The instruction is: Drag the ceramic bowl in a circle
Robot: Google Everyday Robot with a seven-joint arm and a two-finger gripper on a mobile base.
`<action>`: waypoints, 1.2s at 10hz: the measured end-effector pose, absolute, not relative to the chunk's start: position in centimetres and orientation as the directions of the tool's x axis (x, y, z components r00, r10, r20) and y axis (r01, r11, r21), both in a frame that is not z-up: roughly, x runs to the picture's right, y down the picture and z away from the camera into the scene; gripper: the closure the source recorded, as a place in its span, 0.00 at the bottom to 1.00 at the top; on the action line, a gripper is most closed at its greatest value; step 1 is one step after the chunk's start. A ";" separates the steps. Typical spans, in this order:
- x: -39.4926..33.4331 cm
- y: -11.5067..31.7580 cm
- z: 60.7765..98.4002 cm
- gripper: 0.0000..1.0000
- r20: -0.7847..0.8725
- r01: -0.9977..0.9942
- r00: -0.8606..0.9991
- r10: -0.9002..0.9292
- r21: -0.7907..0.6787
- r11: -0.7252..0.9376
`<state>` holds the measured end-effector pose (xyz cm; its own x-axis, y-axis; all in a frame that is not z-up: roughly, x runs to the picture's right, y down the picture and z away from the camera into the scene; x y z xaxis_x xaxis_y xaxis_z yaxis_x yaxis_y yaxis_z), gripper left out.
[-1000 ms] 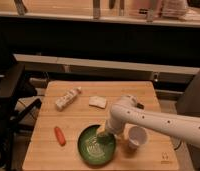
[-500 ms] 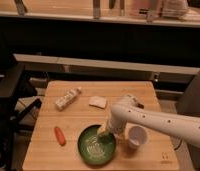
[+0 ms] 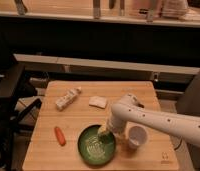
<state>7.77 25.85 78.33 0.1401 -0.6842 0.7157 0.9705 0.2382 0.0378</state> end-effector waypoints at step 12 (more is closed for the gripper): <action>8.5 25.7 78.7 0.20 0.732 0.969 0.152 -0.664 0.023 0.247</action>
